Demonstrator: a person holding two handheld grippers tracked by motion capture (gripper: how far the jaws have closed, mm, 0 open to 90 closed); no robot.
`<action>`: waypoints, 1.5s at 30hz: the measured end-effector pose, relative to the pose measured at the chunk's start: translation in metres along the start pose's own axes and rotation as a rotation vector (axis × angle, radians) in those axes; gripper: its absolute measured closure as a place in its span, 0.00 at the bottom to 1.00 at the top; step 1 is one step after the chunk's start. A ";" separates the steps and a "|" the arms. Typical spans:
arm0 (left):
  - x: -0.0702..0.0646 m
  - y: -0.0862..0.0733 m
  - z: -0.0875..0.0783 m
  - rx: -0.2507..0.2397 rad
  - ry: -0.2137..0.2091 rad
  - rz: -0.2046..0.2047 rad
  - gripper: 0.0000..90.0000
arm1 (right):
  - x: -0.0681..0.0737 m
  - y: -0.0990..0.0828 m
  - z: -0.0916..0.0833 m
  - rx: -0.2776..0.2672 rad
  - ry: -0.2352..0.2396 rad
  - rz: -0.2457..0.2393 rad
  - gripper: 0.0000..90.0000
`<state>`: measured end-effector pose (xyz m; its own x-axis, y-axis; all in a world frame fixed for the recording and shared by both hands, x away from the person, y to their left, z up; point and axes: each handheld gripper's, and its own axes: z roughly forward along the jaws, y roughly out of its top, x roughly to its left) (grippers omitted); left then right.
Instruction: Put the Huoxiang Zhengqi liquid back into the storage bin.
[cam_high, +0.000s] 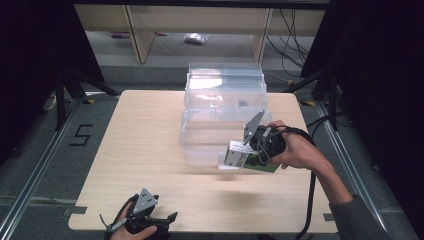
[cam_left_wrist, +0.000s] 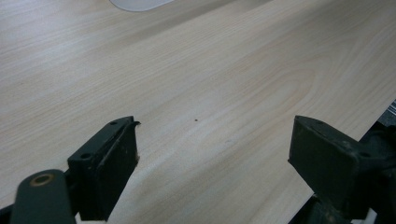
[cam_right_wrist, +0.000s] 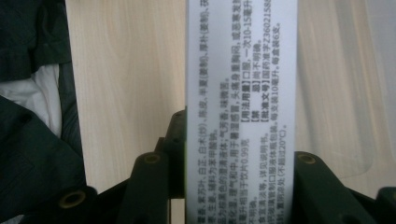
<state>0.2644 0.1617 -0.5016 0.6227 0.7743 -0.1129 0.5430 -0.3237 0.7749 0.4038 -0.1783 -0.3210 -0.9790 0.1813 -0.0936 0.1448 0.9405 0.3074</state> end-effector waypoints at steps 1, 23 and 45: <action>0.000 0.000 0.000 0.003 0.001 -0.001 0.17 | -0.001 0.001 -0.002 0.003 -0.003 0.000 0.72; 0.002 0.000 -0.001 0.021 -0.007 0.018 0.17 | -0.042 0.013 -0.014 0.032 -0.019 0.025 0.72; 0.002 0.001 -0.002 0.020 -0.018 0.027 0.17 | -0.098 0.014 0.030 0.047 -0.015 0.061 0.72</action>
<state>0.2648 0.1642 -0.5001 0.6469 0.7555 -0.1035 0.5370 -0.3550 0.7652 0.5063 -0.1747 -0.3363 -0.9659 0.2426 -0.0904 0.2110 0.9400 0.2680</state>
